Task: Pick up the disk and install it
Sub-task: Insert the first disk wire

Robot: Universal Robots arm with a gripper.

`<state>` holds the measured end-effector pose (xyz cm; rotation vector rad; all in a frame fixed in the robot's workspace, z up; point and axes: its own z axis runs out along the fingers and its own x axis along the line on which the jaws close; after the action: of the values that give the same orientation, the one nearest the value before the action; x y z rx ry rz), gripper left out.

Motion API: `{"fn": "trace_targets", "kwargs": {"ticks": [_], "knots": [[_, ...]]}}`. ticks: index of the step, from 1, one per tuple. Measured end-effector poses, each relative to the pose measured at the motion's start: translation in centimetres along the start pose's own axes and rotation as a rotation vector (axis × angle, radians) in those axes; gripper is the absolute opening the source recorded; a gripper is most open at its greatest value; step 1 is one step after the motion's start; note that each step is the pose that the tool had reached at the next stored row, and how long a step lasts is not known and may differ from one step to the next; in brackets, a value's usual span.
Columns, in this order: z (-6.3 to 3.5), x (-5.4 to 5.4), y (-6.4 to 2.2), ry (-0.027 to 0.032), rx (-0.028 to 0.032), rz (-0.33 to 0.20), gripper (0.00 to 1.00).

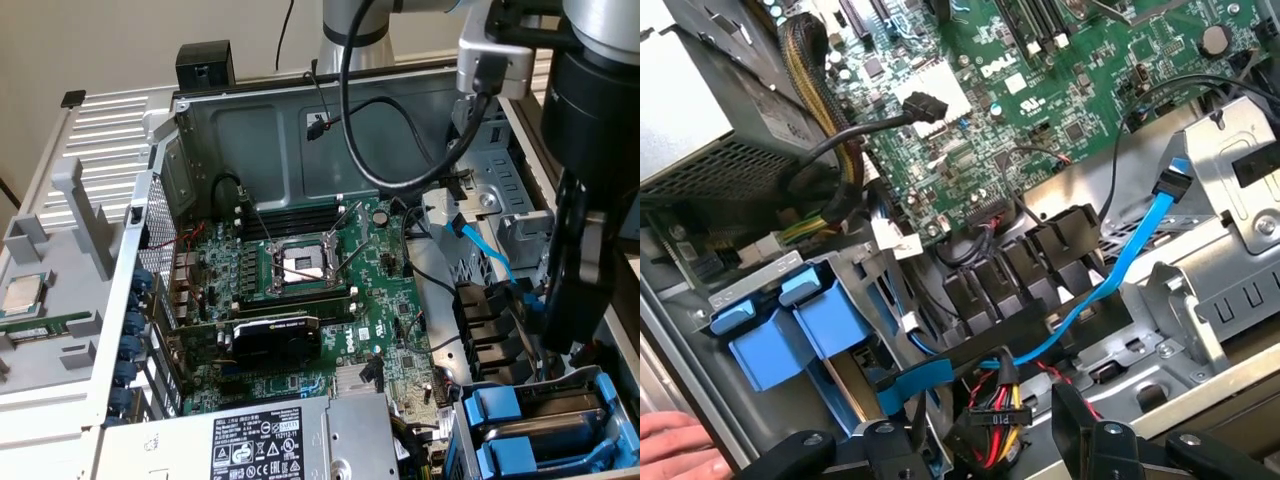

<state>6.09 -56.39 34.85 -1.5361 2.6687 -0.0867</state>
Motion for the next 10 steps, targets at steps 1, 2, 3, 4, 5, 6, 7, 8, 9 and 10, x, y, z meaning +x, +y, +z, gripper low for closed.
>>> {"fn": "trace_targets", "kwargs": {"ticks": [1,2,3,4,5,6,7,8,9,10], "knots": [[-0.01,0.01,0.03,-0.0008,0.0022,0.004,0.61],[0.00,0.00,0.05,-0.0031,0.0063,0.006,0.61],[-0.01,0.02,0.07,-0.0059,0.0117,0.008,0.61],[-0.01,0.02,0.10,-0.0086,0.0165,0.010,0.61],[-0.01,0.03,0.13,-0.0097,0.0189,0.013,0.61],[0.01,0.04,0.17,-0.0100,0.0195,0.015,0.61],[0.01,0.08,0.25,-0.0100,0.0199,0.016,0.61],[0.00,0.11,0.30,-0.0098,0.0201,0.018,0.61],[-0.01,0.13,0.33,-0.0097,0.0204,0.019,0.61],[0.00,0.14,0.36,-0.0101,0.0211,0.020,0.61]]}}
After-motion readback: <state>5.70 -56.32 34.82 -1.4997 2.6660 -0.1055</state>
